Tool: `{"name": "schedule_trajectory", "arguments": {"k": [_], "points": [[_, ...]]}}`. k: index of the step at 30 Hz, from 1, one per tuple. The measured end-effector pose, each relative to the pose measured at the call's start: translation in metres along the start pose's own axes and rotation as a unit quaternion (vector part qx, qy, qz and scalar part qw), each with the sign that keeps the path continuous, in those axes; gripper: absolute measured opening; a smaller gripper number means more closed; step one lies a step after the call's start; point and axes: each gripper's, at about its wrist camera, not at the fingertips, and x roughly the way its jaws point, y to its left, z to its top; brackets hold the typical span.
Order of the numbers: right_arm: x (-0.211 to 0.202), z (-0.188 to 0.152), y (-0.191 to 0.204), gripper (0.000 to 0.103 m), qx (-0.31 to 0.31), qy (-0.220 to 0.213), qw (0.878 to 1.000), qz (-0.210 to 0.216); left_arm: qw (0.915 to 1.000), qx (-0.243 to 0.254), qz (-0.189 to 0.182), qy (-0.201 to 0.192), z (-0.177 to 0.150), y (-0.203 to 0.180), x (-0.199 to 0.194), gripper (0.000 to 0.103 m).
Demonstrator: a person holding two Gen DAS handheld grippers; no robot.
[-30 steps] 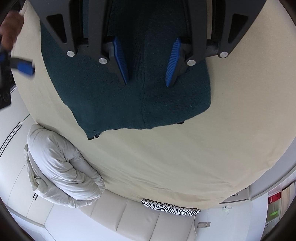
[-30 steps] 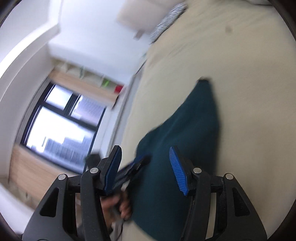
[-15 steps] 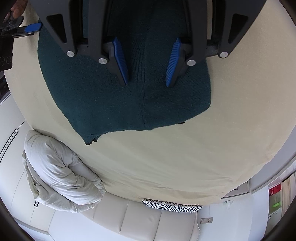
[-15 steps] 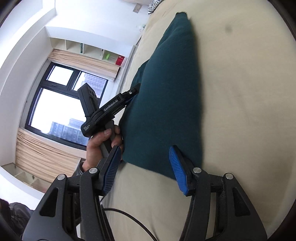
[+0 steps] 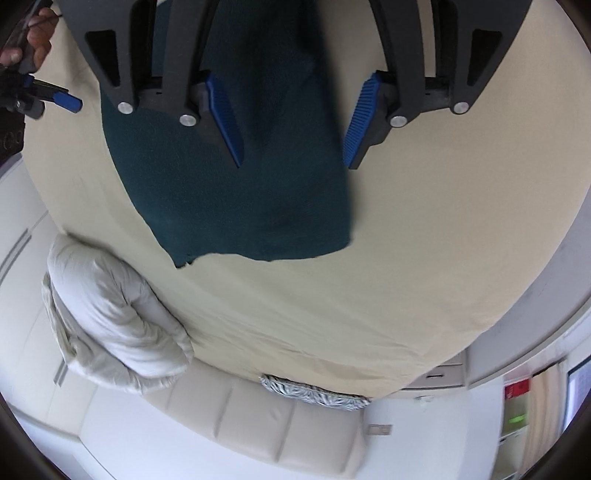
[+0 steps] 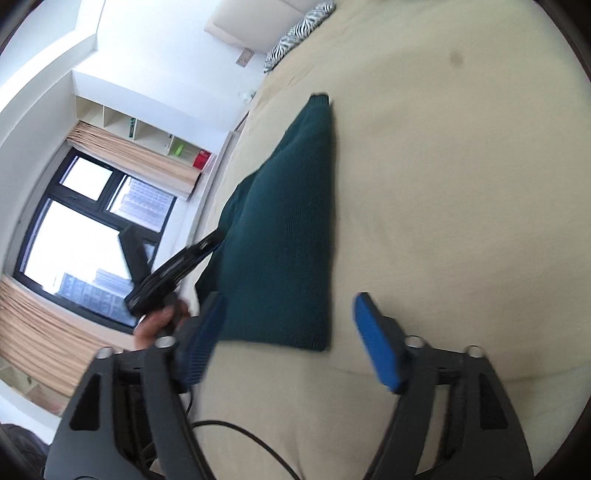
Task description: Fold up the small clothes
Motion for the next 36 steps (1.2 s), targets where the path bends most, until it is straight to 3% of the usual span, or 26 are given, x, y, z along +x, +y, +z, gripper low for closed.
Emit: {"name": "schedule_trajectory", "arguments": {"k": [5,8,11,14,17,18,20,29,32,36], "points": [[0.016,0.021,0.013,0.089,-0.016,0.010,1.000,0.003,0.9944,-0.093,-0.041,0.026,-0.002,0.046,-0.006,0.061],[0.035,0.032,0.019,0.089,-0.023,0.031,0.999,0.004,0.9850,-0.135,-0.095,0.052,-0.002,0.057,0.003,0.062],[0.055,0.043,0.017,0.088,-0.011,0.046,0.999,-0.006,0.9756,-0.144,-0.139,0.090,-0.003,0.051,0.021,0.066],[0.070,0.051,0.015,0.086,0.000,0.060,0.998,0.000,0.9703,-0.159,-0.146,0.108,-0.005,0.055,0.038,0.066],[0.085,0.055,0.015,0.084,0.005,0.077,0.997,0.001,0.9549,-0.212,-0.179,0.106,-0.004,0.071,0.048,0.066],[0.091,0.056,0.014,0.079,0.010,0.089,0.996,0.004,0.9506,-0.223,-0.187,0.108,-0.004,0.075,0.051,0.065],[0.101,0.056,0.013,0.075,0.015,0.102,0.995,0.005,0.9466,-0.231,-0.193,0.115,-0.003,0.077,0.054,0.065],[0.134,0.063,0.014,0.070,0.036,0.111,0.993,0.007,0.9523,-0.199,-0.176,0.150,0.013,0.053,0.070,0.068],[0.144,0.065,0.019,0.065,0.032,0.116,0.993,-0.003,0.9616,-0.165,-0.153,0.157,0.015,0.040,0.075,0.059],[0.142,0.056,0.026,0.055,0.021,0.112,0.993,-0.023,0.9581,-0.175,-0.160,0.160,0.012,0.037,0.078,0.035]]}}
